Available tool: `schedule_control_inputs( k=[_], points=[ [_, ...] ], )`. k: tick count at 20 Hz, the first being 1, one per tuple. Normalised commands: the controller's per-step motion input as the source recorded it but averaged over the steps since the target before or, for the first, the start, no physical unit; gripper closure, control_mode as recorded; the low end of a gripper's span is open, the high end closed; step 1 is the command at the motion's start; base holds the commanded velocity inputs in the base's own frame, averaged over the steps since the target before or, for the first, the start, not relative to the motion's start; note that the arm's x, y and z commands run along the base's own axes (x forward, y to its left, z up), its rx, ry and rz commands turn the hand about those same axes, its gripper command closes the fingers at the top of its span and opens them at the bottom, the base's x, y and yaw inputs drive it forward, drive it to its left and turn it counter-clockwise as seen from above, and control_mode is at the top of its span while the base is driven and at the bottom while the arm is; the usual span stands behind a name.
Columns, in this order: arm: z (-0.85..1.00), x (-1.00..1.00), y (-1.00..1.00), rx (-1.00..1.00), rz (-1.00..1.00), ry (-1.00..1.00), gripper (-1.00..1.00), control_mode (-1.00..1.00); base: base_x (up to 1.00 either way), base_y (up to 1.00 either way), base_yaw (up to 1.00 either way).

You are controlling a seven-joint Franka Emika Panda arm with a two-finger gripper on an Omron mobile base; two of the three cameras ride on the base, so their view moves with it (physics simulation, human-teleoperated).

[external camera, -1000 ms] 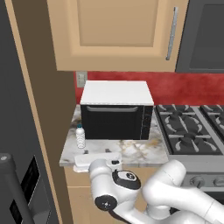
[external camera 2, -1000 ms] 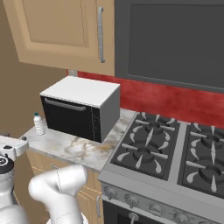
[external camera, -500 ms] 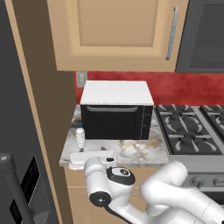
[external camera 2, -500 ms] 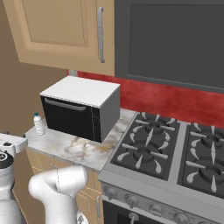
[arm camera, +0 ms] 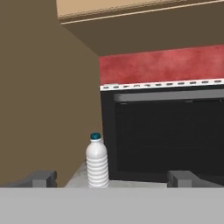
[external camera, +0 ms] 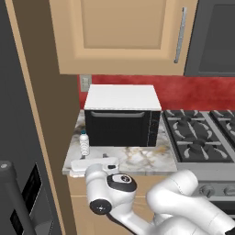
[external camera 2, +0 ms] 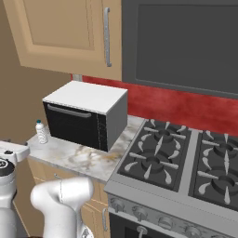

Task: Take the bottled waters from the counter and place them in the freezer to freeze. Close the freezer door after placing the bottles.

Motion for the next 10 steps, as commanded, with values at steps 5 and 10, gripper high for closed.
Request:
schedule_control_inputs(
  k=[5, 10],
  points=[
    [-0.17, 0.13, 0.04, 0.00, 0.00, 0.00, -1.00, -1.00, 0.00, 0.00, 0.00],
    [-0.14, 0.13, 0.00, 0.00, 0.00, 0.00, -1.00, -1.00, 0.00, 0.00, 0.00]
  ],
)
